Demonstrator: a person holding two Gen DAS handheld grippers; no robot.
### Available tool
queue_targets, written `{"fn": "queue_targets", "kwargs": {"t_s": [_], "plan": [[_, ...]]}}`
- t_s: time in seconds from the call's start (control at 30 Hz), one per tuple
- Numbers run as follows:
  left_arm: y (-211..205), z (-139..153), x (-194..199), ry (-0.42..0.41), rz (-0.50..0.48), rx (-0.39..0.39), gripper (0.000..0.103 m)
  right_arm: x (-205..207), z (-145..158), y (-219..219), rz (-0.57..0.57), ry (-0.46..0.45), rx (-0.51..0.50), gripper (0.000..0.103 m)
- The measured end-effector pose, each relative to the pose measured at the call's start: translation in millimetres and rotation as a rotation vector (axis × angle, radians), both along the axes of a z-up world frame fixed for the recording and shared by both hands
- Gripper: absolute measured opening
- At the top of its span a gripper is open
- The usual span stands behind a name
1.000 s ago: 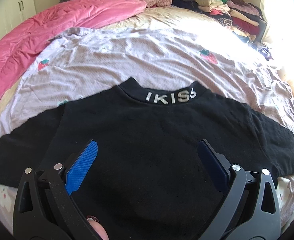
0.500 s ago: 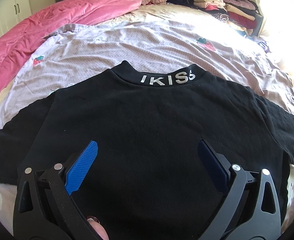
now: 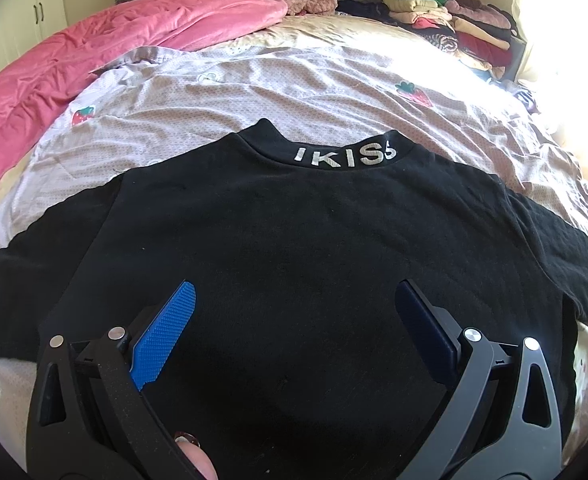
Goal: Fold small clothes
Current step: 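Close the right gripper on the orange sleeve cuff and lift it, then carry the held sleeve across the sweatshirt front toward the other sleeve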
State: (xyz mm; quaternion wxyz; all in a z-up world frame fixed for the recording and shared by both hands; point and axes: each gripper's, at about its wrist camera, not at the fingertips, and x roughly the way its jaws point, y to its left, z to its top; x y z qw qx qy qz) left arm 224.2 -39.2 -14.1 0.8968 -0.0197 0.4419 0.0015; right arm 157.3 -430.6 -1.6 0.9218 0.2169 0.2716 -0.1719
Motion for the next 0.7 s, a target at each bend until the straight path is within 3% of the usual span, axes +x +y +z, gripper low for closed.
{"fn": "queue_targets", "kwargs": {"t_s": [0.37,0.7], "plan": [[26.2,10.8,-4.4,-0.025,0.034,-0.057,0.094,25.8,55.7,121.4,0.323,-0.098,-0.067,0.012],[52.8,10.7,-5.9,-0.019,0.068,-0.106,0.094,58.5,63.5,231.6,0.557,-0.082,-0.085,0.014]]}}
